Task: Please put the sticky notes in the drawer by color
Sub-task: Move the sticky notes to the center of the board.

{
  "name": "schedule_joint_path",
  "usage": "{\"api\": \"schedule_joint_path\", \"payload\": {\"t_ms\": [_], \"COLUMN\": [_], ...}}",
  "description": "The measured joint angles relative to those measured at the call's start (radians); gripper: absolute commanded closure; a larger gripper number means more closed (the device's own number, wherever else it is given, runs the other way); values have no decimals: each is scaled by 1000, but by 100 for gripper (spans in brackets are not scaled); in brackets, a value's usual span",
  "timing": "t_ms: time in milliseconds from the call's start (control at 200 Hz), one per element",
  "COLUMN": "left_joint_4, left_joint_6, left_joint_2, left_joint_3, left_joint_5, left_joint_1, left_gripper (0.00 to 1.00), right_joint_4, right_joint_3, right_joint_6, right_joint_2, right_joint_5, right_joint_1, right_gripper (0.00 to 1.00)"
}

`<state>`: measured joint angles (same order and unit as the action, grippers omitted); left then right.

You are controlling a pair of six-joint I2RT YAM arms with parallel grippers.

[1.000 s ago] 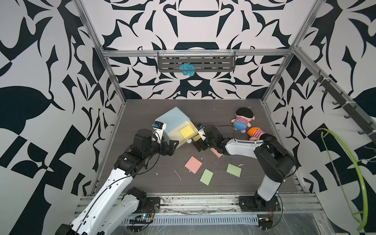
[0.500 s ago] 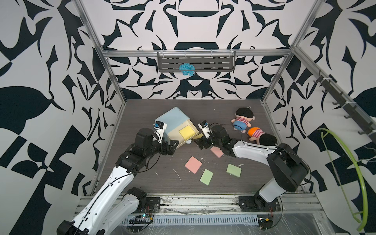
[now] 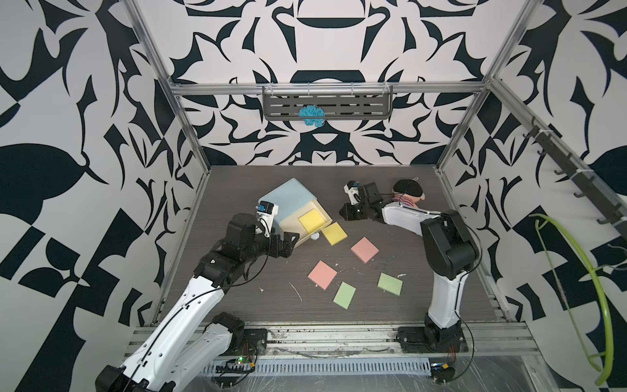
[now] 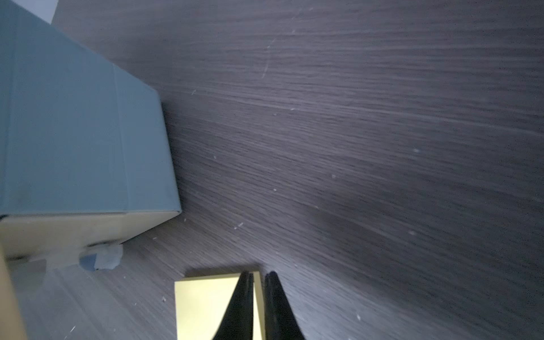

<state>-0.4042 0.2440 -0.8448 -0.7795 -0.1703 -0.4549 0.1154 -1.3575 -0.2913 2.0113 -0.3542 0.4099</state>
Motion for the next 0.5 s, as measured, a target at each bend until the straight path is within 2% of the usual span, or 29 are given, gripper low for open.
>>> {"api": "schedule_joint_path", "payload": {"t_ms": [165,500], "left_joint_4": [-4,-26], "left_joint_6": [3,18], "left_joint_2": [35,60], "left_joint_3": [0,0], "left_joint_5": [12,20], "left_joint_1": [0,0], "left_gripper": [1,1], "right_joint_4": [119,286], "right_joint_3": [-204,-250], "right_joint_6": [2,31], "right_joint_2": [153,226], "right_joint_5": [-114,-217], "right_joint_1": [16,63], "right_gripper": [87,87]}}
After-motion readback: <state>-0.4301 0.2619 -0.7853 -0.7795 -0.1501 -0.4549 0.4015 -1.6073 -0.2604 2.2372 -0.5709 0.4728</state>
